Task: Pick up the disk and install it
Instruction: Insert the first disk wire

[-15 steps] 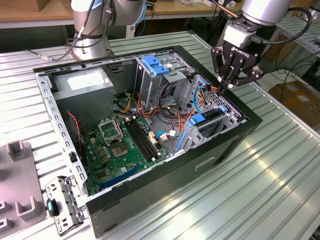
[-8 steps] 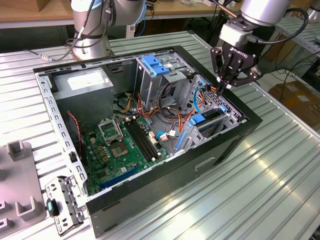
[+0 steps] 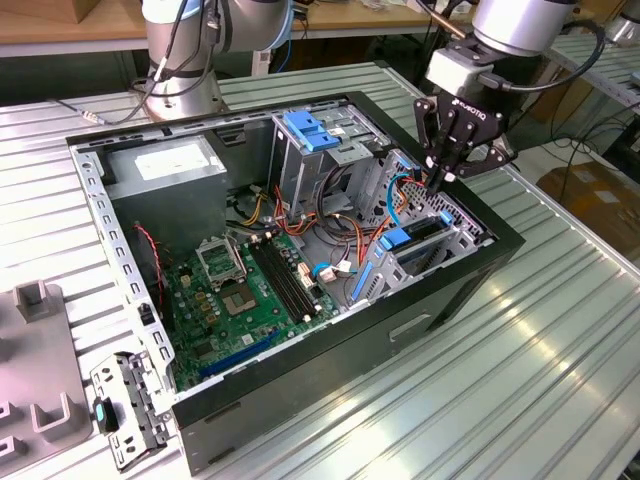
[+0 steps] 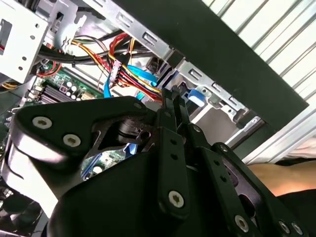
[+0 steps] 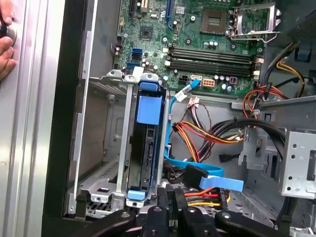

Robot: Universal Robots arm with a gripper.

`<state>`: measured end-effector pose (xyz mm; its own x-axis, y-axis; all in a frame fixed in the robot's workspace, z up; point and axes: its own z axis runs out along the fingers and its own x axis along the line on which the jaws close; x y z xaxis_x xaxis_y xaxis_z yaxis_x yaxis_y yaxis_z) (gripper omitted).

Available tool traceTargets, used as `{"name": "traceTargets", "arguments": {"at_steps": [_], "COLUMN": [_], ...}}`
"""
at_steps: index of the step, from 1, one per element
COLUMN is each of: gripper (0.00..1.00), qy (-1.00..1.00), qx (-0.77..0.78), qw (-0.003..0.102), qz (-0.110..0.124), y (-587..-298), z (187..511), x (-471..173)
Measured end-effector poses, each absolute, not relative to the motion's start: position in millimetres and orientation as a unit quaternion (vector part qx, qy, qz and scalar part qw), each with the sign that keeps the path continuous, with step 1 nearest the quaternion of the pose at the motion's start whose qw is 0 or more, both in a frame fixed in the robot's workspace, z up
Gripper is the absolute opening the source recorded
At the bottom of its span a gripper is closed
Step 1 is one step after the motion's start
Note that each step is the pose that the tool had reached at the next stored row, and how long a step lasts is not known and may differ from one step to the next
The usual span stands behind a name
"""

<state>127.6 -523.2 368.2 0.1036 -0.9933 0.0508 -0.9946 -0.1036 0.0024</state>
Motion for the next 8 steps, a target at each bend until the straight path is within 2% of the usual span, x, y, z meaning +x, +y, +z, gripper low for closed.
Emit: {"name": "traceTargets", "arguments": {"at_steps": [8], "gripper": [0.17], "qy": [-0.697], "qx": [0.717], "qw": [0.016], "qz": [0.015], "y": [-531.8], "z": [365.6], "x": [124.2]}}
